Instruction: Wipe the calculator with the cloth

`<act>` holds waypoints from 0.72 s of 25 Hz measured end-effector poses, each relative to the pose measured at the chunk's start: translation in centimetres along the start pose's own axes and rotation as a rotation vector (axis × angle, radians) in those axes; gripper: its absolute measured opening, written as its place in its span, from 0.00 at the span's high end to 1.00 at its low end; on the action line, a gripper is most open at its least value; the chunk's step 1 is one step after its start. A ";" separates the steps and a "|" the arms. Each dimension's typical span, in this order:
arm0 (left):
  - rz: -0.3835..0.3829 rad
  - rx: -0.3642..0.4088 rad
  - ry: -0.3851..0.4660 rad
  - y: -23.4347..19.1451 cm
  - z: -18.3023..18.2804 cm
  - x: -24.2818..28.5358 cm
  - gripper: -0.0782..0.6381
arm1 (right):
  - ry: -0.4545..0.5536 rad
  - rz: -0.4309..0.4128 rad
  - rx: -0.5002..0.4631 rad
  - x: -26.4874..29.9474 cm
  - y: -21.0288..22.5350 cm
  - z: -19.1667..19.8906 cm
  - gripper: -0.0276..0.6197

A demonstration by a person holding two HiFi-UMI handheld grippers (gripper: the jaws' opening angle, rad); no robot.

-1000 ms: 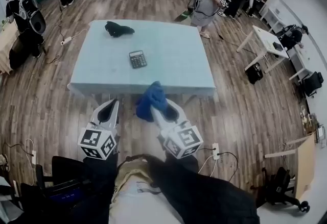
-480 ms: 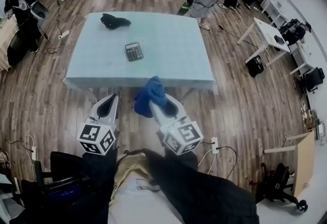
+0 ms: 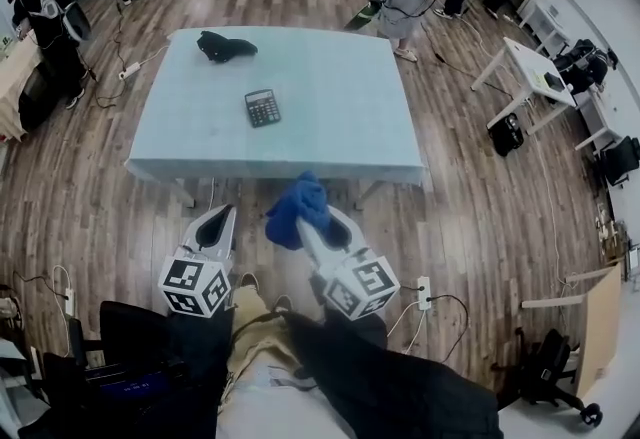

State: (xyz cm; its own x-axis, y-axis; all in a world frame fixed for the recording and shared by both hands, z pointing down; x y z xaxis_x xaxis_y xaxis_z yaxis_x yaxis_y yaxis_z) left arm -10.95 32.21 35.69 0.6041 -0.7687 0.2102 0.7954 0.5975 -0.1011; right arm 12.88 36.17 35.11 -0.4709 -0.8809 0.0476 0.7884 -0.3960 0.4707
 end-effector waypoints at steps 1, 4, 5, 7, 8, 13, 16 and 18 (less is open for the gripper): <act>-0.001 -0.001 -0.005 -0.2 0.1 0.2 0.89 | 0.002 -0.001 0.006 0.2 0.2 0.0 0.77; 0.002 -0.011 -0.020 -1.0 0.4 1.0 0.89 | 0.000 0.000 0.014 1.1 0.5 0.0 0.77; 0.006 -0.015 -0.023 -1.3 0.4 1.5 0.89 | -0.002 0.003 0.014 1.5 0.6 -0.1 0.77; 0.017 -0.021 -0.023 -2.0 0.3 2.7 0.89 | -0.005 0.013 0.013 2.3 1.1 -0.2 0.77; 0.024 -0.024 -0.019 -2.5 0.2 3.5 0.89 | -0.007 0.019 0.012 2.8 1.5 -0.4 0.77; 0.065 -0.035 -0.002 -6.8 -1.1 8.2 0.89 | 0.001 0.050 -0.009 8.1 2.9 -1.9 0.77; 0.077 -0.027 0.012 -8.2 -2.5 9.7 0.89 | 0.014 0.046 -0.026 10.2 3.0 -3.2 0.77; 0.075 -0.018 0.023 -8.2 -3.1 9.9 0.89 | 0.021 0.036 -0.034 10.3 2.9 -3.7 0.77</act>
State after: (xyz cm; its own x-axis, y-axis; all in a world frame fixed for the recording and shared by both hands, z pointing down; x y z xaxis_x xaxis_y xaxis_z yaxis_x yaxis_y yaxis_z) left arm -11.36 18.99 35.60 0.6629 -0.7271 0.1787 0.7485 0.6496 -0.1334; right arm 11.77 24.96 33.73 -0.4338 -0.8998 0.0458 0.8180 -0.3721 0.4387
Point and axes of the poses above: the fingertips, and each gripper's own axes: x forward along the fingers, y to its right, z out of its underside, the point moved 10 cm from there along -x, backward along the fingers, and after that the axes turned 9 degrees about x, right-handed, at the moved point
